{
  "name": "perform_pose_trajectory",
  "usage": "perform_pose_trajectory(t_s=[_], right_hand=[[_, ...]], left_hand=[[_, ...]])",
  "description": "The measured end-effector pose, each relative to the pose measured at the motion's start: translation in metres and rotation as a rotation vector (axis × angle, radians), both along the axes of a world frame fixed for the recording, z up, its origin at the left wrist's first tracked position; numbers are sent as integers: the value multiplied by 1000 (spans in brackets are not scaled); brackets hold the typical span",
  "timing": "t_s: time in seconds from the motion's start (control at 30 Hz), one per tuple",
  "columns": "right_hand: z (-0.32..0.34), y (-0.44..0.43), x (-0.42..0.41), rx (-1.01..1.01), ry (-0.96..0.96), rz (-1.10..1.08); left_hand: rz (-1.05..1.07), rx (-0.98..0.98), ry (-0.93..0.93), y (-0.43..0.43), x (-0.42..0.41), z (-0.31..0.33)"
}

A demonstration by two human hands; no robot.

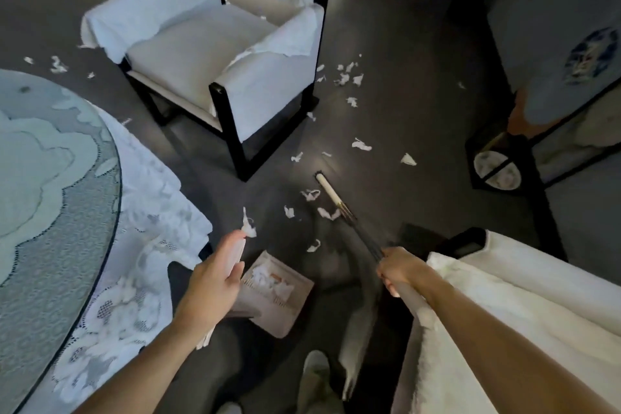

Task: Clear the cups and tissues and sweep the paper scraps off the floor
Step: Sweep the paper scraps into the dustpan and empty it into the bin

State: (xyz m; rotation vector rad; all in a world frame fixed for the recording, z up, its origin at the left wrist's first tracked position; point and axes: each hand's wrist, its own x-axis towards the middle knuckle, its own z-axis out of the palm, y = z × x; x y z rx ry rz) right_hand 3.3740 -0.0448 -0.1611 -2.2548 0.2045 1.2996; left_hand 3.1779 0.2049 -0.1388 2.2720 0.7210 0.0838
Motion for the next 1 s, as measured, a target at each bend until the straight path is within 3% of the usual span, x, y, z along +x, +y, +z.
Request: perform_pose_trajectory(t_s=[0.1,0.23,0.5,0.57,0.67,0.8,1.0], right_hand=[[-11,6,45,-30,-60,122],[-21,23,76,-152,0,392],[-18,28,59,-273,-2,691],[-7,15,44,-180,100,570],[14,-1,29,76,339,179],[51,-7,36,35,645,-102],[73,5,36,76,537,-11]], left_hand=[[75,-27,-10,-7,23,-8],[146,-56,-22,-19,44,-15],[210,-122,-90,-30,87,-10],[229,-122,-83,-30,93,-10],[226,-88,-63,-29,95,-10],[210,-87,-59,-28,82,-8],[251,-82,-97,-27,33,-1]])
